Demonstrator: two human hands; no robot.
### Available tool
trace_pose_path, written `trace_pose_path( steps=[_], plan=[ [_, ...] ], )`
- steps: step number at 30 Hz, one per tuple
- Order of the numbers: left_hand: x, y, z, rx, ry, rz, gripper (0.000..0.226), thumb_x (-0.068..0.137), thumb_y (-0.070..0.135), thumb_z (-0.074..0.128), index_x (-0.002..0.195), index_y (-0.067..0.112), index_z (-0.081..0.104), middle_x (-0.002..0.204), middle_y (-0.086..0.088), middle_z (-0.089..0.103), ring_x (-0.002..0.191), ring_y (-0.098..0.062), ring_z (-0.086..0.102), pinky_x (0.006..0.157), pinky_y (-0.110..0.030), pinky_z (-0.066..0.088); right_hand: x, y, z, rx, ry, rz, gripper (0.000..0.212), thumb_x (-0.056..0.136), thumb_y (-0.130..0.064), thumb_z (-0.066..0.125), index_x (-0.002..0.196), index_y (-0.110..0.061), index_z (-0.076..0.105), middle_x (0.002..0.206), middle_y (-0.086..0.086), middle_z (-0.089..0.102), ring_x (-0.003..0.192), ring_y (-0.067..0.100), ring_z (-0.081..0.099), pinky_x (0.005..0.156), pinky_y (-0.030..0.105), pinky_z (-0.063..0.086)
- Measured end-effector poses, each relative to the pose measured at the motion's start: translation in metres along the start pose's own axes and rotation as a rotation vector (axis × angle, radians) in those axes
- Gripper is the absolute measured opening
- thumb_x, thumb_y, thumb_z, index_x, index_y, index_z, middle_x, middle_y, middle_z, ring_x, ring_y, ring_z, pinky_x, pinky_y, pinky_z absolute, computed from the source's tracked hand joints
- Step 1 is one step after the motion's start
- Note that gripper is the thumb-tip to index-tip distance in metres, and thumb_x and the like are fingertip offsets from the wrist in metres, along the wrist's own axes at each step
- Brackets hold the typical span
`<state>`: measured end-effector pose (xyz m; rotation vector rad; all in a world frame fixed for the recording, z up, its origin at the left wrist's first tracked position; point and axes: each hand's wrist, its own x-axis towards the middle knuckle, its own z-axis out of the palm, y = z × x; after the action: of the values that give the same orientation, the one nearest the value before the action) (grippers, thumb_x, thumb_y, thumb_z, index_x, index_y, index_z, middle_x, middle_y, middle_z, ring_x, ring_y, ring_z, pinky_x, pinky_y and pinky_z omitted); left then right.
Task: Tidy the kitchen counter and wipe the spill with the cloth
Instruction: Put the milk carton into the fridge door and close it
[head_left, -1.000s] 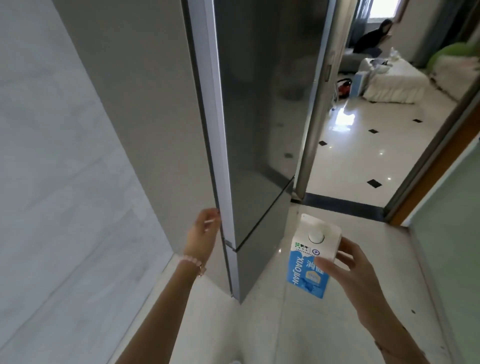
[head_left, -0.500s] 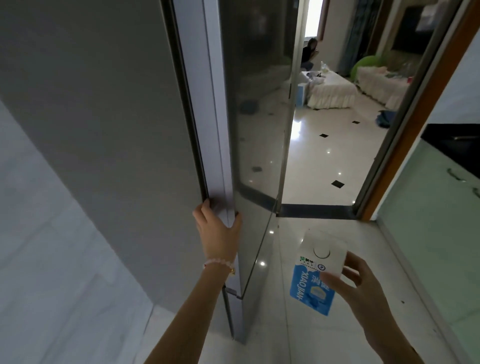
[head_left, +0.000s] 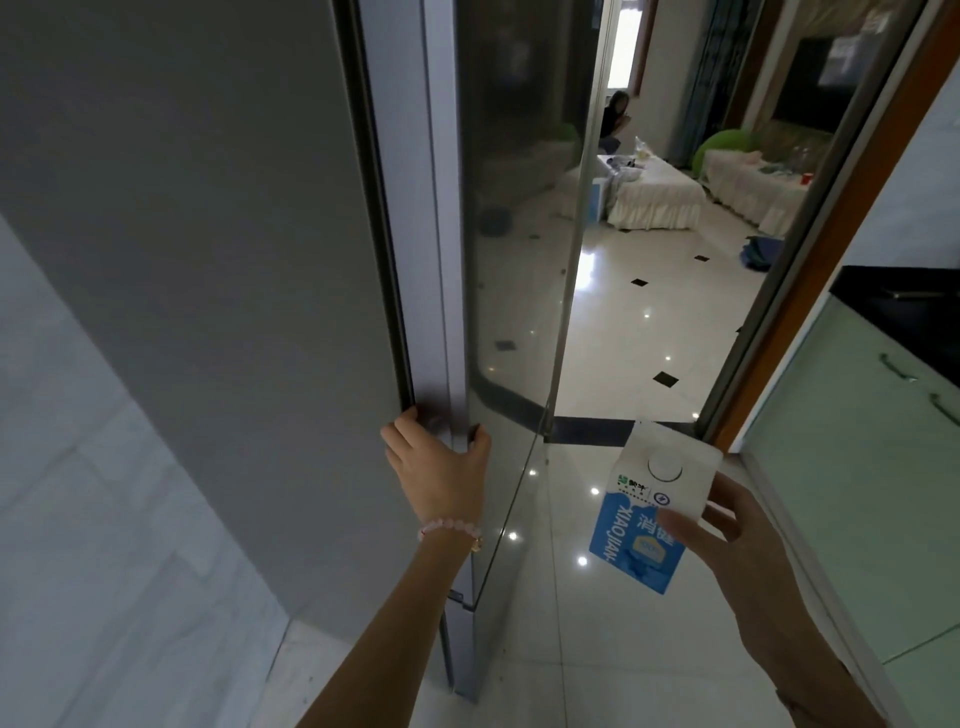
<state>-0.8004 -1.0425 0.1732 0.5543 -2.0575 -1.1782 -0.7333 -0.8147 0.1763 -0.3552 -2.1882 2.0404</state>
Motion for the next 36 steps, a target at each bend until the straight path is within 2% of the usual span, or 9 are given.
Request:
trace_pose_path(
  steps=[5,10,15,19,22,24,30,34,36],
  plan=[
    [-0.002,0.005,-0.005,-0.025,-0.029,-0.018,0.060,0.064,0.018,0.080,0.110,-0.002,0.047,0.111,-0.017,0.048,0.100,-0.030,0.049,0.084,-0.030,0.043,0.009,-0.008,-0.008,0.001,-0.023,-0.005,0.052,0.077,-0.006,0.069,0.124,-0.013,0.049,0.124,0.011,0.059,0.112,0.029,0.055,0.084,0.045,0.051],
    [-0.033,0.017,0.005,0.023,-0.117,-0.025,0.068,0.064,0.033,0.078,0.115,0.002,0.046,0.118,-0.014,0.049,0.110,-0.029,0.050,0.090,-0.045,0.050,0.014,-0.022,-0.016,0.034,-0.029,-0.004,0.049,0.078,-0.004,0.068,0.123,-0.012,0.048,0.122,0.009,0.059,0.110,0.026,0.054,0.077,0.038,0.047],
    [-0.087,0.046,0.035,0.077,-0.309,0.003,0.072,0.068,0.042,0.075,0.123,0.009,0.042,0.127,-0.008,0.044,0.121,-0.022,0.044,0.096,-0.034,0.046,0.011,-0.036,-0.045,0.046,0.059,-0.053,0.046,0.077,-0.002,0.068,0.115,-0.021,0.050,0.107,-0.003,0.063,0.109,0.021,0.053,0.077,0.034,0.046],
    [-0.107,0.057,0.058,0.051,-0.545,0.277,0.050,0.082,0.033,0.063,0.122,0.008,0.045,0.123,-0.010,0.049,0.113,-0.023,0.051,0.094,-0.035,0.050,0.006,-0.040,-0.079,0.056,0.150,-0.073,0.047,0.077,-0.001,0.068,0.116,-0.020,0.051,0.114,0.003,0.061,0.110,0.021,0.054,0.070,0.024,0.046],
    [-0.105,0.071,0.071,0.024,-0.590,0.670,0.024,0.085,0.027,0.051,0.107,0.019,0.054,0.100,0.000,0.062,0.085,-0.011,0.062,0.072,-0.022,0.054,0.004,-0.040,-0.105,0.055,0.237,-0.080,0.049,0.078,-0.004,0.069,0.120,-0.019,0.050,0.116,0.002,0.059,0.111,0.020,0.053,0.069,0.024,0.045],
    [-0.098,0.089,0.077,-0.067,-0.568,0.797,0.019,0.084,0.024,0.045,0.097,0.020,0.058,0.091,0.003,0.065,0.074,-0.009,0.063,0.062,-0.023,0.055,0.004,-0.040,-0.122,0.047,0.290,-0.088,0.048,0.078,-0.006,0.070,0.118,-0.022,0.050,0.116,0.001,0.058,0.110,0.019,0.053,0.073,0.028,0.044],
    [-0.028,0.184,0.105,-0.272,-0.170,0.857,0.034,0.084,0.019,0.052,0.116,0.009,0.053,0.115,-0.012,0.058,0.106,-0.018,0.049,0.095,-0.019,0.036,0.012,-0.039,-0.174,0.030,0.420,-0.069,0.045,0.078,-0.013,0.071,0.114,-0.027,0.048,0.119,-0.001,0.057,0.114,0.022,0.051,0.079,0.039,0.044],
    [0.017,0.223,0.170,0.075,-0.468,1.019,0.062,0.083,0.051,0.040,0.131,0.012,0.046,0.138,-0.010,0.047,0.135,-0.029,0.032,0.114,-0.050,0.020,0.022,-0.036,-0.201,0.010,0.470,-0.068,0.049,0.075,-0.014,0.074,0.117,-0.025,0.050,0.122,0.001,0.058,0.115,0.024,0.052,0.085,0.041,0.044],
    [0.027,0.230,0.202,0.214,-0.627,1.037,0.066,0.082,0.057,0.035,0.132,0.015,0.045,0.139,-0.008,0.047,0.138,-0.029,0.029,0.115,-0.053,0.012,0.028,-0.035,-0.213,0.008,0.491,-0.068,0.050,0.074,-0.013,0.075,0.116,-0.025,0.051,0.120,0.000,0.059,0.114,0.023,0.054,0.085,0.040,0.044]
  ],
)
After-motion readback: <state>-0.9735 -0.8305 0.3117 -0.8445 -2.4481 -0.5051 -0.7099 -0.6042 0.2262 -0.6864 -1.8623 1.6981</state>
